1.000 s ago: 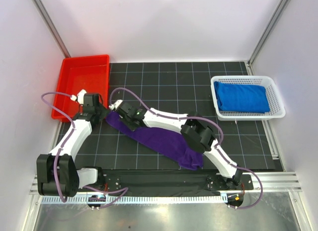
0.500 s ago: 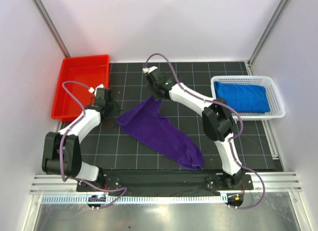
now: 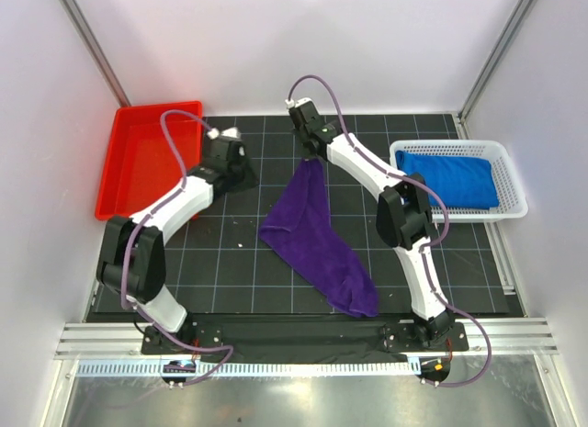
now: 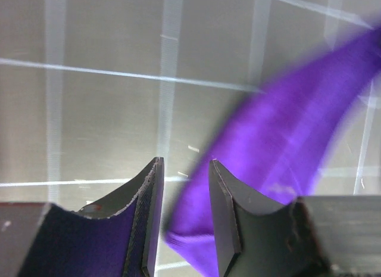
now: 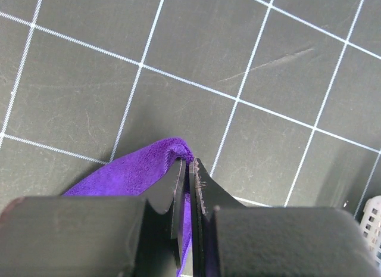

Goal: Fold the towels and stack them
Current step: Flatten out the crumpled towel

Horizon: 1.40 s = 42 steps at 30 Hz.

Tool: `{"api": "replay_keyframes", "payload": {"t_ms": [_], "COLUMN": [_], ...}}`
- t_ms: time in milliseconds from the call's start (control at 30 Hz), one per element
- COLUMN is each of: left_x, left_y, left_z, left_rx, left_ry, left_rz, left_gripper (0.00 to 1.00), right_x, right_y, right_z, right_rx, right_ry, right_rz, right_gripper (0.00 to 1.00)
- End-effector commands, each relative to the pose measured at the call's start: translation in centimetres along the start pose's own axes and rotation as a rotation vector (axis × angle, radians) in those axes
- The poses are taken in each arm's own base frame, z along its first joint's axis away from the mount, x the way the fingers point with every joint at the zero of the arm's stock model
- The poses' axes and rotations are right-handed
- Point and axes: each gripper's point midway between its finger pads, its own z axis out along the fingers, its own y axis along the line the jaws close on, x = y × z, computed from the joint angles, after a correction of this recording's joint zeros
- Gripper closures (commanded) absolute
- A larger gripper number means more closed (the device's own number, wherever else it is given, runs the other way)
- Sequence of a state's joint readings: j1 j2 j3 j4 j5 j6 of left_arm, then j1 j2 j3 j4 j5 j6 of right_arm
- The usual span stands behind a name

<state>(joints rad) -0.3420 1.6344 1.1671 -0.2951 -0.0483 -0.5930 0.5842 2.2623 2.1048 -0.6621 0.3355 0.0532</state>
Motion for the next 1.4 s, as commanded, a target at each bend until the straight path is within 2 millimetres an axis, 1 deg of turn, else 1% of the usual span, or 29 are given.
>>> {"api": "replay_keyframes", "payload": {"t_ms": [0,33,67,100,167,200,267,333,367,433,467,533,600,633,667,733,800,833,867,900,1000,1067,1200,1300,1367], "left_x": [1.2,1.7,2.8,3.5,4.3,5.3,5.8,7.0,7.6,8.7,9.3,10.0,11.2,11.3,12.1,12.3,13.1,12.9,13.1,13.5,14.1,13.9,14.0,13.9,14.2], "left_y": [-4.2,-4.8,-6.1,-6.3,-7.1,-7.2,-6.9,-6.7,-6.9,-7.3,-7.7,-8.3,-8.7,-9.0,-9.2,-9.7,-9.6,-9.9,-9.6,-9.2,-9.3,-9.3,-8.7,-8.9,-8.8], "left_z": [-1.8,-2.1,-2.6,-2.6,-3.0,-3.2,-3.0,-2.7,-2.7,-2.4,-2.5,-2.4,-1.9,-1.8,-1.5,-1.3,-0.8,-0.7,-0.6,-0.1,0.3,0.5,0.9,1.0,1.1], "left_rx": [0.037,0.045,0.068,0.069,0.076,0.070,0.048,0.050,0.066,0.093,0.114,0.133,0.144,0.149,0.156,0.164,0.157,0.156,0.140,0.124,0.121,0.107,0.071,0.073,0.072], "left_ry": [0.005,0.011,0.036,0.059,0.071,0.094,0.110,0.150,0.169,0.207,0.226,0.251,0.293,0.294,0.315,0.321,0.349,0.344,0.358,0.379,0.400,0.398,0.424,0.424,0.442], "left_rz": [0.183,0.209,0.264,0.286,0.345,0.391,0.429,0.466,0.477,0.515,0.530,0.580,0.617,0.631,0.657,0.667,0.693,0.697,0.709,0.717,0.735,0.744,0.770,0.773,0.783], "left_gripper": [0.59,0.59,0.58,0.58,0.57,0.57,0.54,0.53,0.51,0.48,0.47,0.46,0.46,0.46,0.46,0.46,0.46,0.46,0.47,0.47,0.49,0.51,0.57,0.60,0.64], "right_x": [-1.3,-1.1,-1.4,-1.4,-1.5,-1.6,-1.6,-1.9,-1.8,-1.9,-1.9,-2.0,-1.9,-1.9,-1.8,-1.6,-1.4,-1.5,-1.3,-1.1,-0.9,-0.8,-0.5,-0.2,-0.3], "right_y": [-0.1,0.0,-0.1,0.0,-0.4,-0.5,-0.6,-0.6,-0.9,-0.7,-1.1,-1.0,-1.1,-1.1,-1.2,-1.4,-1.3,-1.3,-1.3,-1.3,-1.4,-1.8,-2.1,-2.3,-2.5], "right_z": [-0.1,0.0,0.1,0.1,0.3,0.2,0.3,0.2,0.3,0.3,0.4,0.5,0.7,0.7,0.8,1.0,1.1,1.1,1.2,1.3,1.5,1.6,1.8,1.8,1.8], "right_rx": [-0.007,-0.012,-0.017,-0.030,-0.038,-0.040,-0.053,-0.069,-0.068,-0.097,-0.096,-0.112,-0.122,-0.127,-0.130,-0.128,-0.135,-0.136,-0.136,-0.139,-0.139,-0.137,-0.137,-0.139,-0.139], "right_ry": [-0.030,-0.027,-0.034,-0.034,-0.039,-0.041,-0.043,-0.051,-0.049,-0.053,-0.052,-0.054,-0.050,-0.053,-0.051,-0.046,-0.042,-0.045,-0.042,-0.040,-0.039,-0.039,-0.037,-0.033,-0.038], "right_rz": [-0.015,-0.014,-0.004,0.009,0.031,0.036,0.053,0.066,0.082,0.097,0.111,0.122,0.136,0.141,0.141,0.148,0.149,0.151,0.153,0.154,0.160,0.169,0.177,0.182,0.188], "right_gripper": [0.95,0.95,0.95,0.95,0.95,0.95,0.95,0.95,0.95,0.95,0.95,0.95,0.95,0.95,0.95,0.95,0.95,0.95,0.95,0.95,0.95,0.95,0.95,0.95,0.95]}}
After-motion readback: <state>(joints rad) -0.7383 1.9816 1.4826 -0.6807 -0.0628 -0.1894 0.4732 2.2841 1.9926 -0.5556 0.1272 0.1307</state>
